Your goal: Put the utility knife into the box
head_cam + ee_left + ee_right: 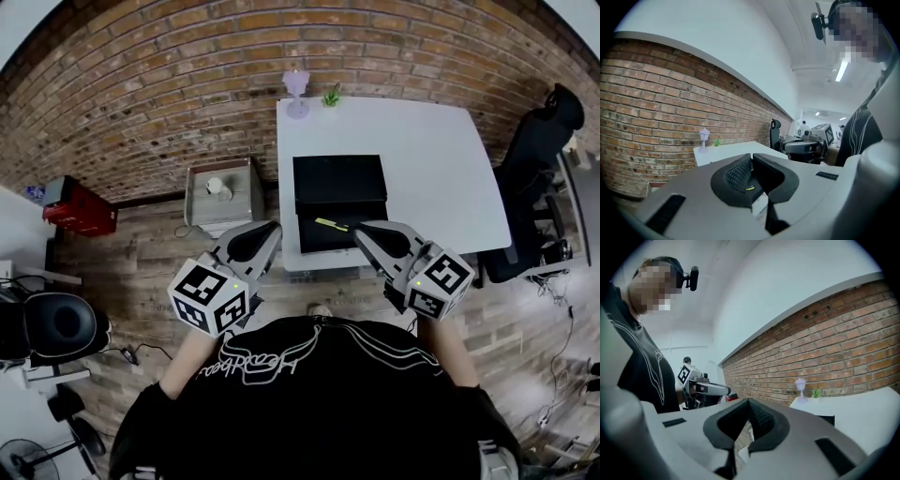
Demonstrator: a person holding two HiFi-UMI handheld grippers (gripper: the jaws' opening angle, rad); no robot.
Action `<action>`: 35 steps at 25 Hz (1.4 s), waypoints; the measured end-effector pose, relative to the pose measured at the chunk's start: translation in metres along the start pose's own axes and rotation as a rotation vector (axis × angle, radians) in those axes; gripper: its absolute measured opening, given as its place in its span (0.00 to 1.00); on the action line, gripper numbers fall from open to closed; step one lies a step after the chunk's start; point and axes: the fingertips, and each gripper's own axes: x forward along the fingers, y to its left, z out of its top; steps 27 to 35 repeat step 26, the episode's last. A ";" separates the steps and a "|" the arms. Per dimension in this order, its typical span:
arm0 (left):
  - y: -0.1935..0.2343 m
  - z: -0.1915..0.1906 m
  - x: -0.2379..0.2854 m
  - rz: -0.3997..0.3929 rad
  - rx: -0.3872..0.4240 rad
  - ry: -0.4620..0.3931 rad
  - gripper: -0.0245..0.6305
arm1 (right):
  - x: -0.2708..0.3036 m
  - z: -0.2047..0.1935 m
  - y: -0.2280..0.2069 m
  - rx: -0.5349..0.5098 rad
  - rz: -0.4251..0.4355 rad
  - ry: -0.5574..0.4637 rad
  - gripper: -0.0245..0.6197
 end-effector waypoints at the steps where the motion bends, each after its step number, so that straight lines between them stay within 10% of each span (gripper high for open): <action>1: 0.002 -0.003 -0.001 0.006 0.003 0.010 0.10 | -0.001 -0.001 0.002 -0.012 -0.004 0.006 0.04; 35: -0.023 -0.007 0.004 -0.061 0.036 -0.018 0.10 | -0.036 -0.011 0.018 -0.049 -0.133 0.035 0.04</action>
